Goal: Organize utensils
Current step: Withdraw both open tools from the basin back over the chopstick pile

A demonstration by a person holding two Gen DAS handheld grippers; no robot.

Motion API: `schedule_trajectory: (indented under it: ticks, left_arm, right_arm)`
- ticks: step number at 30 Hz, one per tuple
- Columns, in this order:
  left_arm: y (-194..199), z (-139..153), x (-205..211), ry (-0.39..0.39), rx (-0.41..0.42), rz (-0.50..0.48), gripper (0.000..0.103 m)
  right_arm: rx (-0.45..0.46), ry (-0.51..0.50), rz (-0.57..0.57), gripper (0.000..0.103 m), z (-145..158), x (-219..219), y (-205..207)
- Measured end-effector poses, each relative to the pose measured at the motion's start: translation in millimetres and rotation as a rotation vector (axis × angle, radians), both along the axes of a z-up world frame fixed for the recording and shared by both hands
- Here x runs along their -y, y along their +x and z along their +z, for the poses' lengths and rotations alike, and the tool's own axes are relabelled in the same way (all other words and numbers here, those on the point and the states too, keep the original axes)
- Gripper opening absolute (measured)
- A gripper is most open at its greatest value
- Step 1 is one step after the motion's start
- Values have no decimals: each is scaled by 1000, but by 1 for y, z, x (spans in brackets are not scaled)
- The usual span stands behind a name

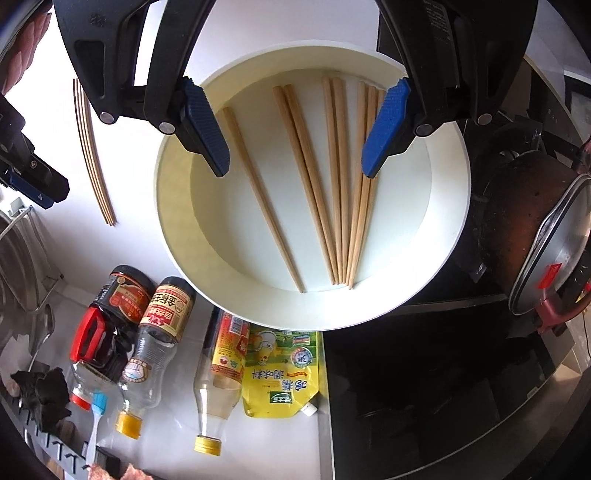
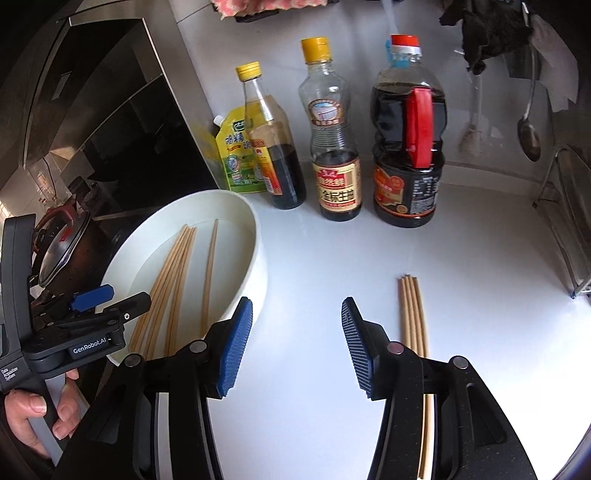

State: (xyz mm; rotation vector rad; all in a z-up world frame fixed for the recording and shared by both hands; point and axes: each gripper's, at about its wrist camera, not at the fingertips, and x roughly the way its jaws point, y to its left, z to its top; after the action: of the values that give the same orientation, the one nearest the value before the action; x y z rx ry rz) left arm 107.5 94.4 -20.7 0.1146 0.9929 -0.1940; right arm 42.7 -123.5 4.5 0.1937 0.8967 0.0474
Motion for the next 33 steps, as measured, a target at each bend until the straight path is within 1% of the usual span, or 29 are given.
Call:
schedule_trajectory:
  ticks: [7, 12, 17, 19, 21, 23, 31, 33]
  left_arm:
    - [-21, -7, 30, -25, -14, -31, 73]
    - [-39, -14, 53, -20, -34, -43, 75]
    - [-52, -15, 75, -47, -36, -61, 75]
    - [-57, -13, 85, -53, -26, -76, 75]
    - [-62, -12, 94, -50, -17, -89, 78]
    - [-65, -12, 102, -57, -20, -99, 78]
    - [-72, -22, 127, -52, -34, -115, 79]
    - [-72, -27, 131, -52, -39, -118, 85]
  right_arm:
    - [-16, -27, -65, 49, -10, 42, -33]
    - [-53, -51, -104, 49, -28, 71, -53]
    - [-91, -71, -120, 49, -46, 95, -68]
    - [-103, -72, -130, 49, -53, 103, -71]
    - [-114, -66, -141, 49, -60, 110, -72]
    - [-124, -59, -141, 49, -67, 115, -71]
    - [-152, -67, -100, 49, -86, 119, -61]
    - [-155, -63, -90, 49, -90, 118, -57]
